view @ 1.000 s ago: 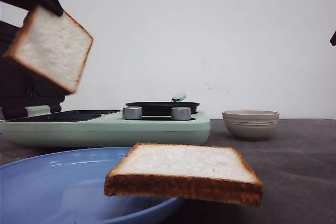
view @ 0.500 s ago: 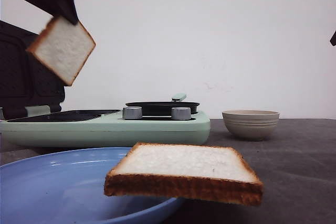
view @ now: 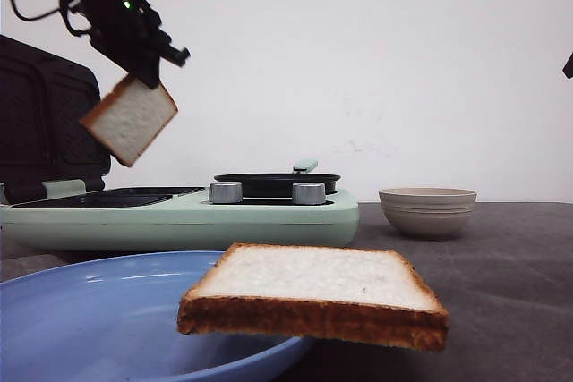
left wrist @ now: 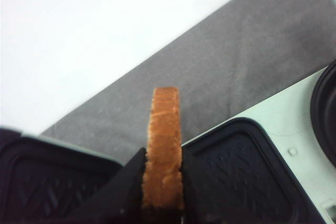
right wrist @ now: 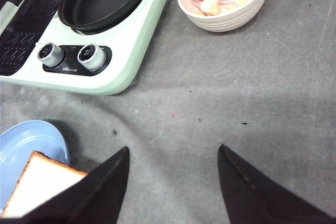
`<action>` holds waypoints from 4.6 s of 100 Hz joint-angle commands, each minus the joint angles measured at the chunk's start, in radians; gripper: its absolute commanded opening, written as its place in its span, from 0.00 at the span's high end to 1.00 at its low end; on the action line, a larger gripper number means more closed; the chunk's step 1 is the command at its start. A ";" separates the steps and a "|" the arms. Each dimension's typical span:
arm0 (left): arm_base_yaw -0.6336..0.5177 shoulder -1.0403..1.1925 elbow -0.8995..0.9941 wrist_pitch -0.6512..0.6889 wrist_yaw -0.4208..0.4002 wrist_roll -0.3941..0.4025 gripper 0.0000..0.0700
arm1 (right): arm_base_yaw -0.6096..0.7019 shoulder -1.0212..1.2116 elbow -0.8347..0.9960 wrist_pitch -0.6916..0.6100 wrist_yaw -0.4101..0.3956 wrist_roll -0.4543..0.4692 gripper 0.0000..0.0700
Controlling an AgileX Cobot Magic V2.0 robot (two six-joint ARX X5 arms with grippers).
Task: Make breakfast with bread and shrimp
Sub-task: 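Lift the bread slice with the left gripper toward the sandwich press, then lower the slice onto the farther press plate and open the left gripper, then raise the left gripper away from the press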
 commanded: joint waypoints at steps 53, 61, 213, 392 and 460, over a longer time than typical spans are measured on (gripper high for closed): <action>-0.002 0.143 0.041 0.121 -0.119 0.148 0.99 | 0.002 0.007 0.013 0.009 -0.003 -0.015 0.53; -0.002 0.143 0.041 0.138 -0.117 0.148 0.99 | 0.002 0.007 0.013 0.008 -0.003 -0.015 0.53; 0.016 0.198 0.041 0.100 -0.092 0.102 0.96 | 0.002 0.007 0.013 0.009 -0.003 -0.018 0.53; -0.040 -0.102 0.072 -0.124 -0.019 -0.304 0.71 | 0.002 0.007 0.013 0.009 -0.003 -0.018 0.53; 0.016 -0.378 -0.006 -0.285 0.091 -0.523 0.71 | 0.013 0.007 0.013 0.001 -0.030 0.016 0.53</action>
